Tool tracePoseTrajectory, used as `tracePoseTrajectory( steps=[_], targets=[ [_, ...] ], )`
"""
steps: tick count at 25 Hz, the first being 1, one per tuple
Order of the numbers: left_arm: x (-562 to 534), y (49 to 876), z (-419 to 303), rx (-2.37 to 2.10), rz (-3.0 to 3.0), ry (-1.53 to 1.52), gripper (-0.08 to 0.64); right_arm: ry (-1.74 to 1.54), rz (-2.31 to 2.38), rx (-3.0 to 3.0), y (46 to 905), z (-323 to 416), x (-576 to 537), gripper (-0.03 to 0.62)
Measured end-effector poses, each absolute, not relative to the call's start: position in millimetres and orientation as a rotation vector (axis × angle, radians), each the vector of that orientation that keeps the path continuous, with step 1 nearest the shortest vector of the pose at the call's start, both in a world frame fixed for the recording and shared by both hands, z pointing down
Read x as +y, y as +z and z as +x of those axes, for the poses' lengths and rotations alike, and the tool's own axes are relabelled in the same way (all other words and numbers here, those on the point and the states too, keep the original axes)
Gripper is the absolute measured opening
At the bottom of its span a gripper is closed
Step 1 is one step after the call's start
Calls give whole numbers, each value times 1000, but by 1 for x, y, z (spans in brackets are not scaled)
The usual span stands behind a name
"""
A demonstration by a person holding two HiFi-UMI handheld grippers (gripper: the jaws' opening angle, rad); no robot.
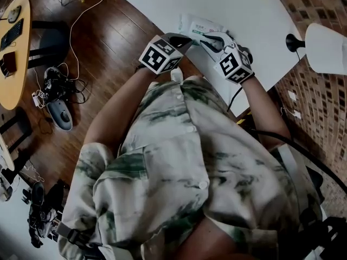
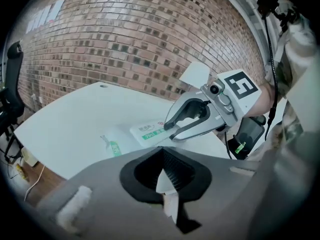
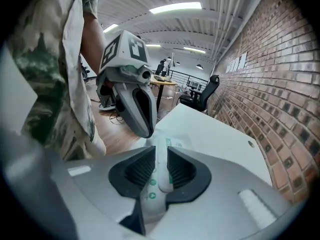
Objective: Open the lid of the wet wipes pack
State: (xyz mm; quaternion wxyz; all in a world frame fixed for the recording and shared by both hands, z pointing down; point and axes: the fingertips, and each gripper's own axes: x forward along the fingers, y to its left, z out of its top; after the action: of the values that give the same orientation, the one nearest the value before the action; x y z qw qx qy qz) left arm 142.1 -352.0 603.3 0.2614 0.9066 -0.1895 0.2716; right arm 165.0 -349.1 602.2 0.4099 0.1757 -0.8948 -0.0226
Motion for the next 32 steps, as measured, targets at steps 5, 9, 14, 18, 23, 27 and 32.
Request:
tracePoseTrajectory(
  steps=[5,9,14,18,23,27,32],
  targets=[
    [-353,620,152,-498,2443,771,2,-87,403,-2239,609,161,-350,74],
    [-353,627,156,-479,2446,798,2,-74,400,-2246,608,162,-350,60],
    [-351,626,157,-459,2470,795,1,-64,380,-2250,606,161,-349,51],
    [-352,631,157,-468,2470,792,0,-33,374,-2271,601,161,-349,29],
    [-351,631,157,-466,2454,792,0,2,408,-2326,580,162,-362,20],
    [-352,631,157,-482,2437,773,0,9,426,-2347,569,165,-373,17],
    [-351,633,157,-495,2416,749,0,33,443,-2369,561,168,-387,15]
  ],
)
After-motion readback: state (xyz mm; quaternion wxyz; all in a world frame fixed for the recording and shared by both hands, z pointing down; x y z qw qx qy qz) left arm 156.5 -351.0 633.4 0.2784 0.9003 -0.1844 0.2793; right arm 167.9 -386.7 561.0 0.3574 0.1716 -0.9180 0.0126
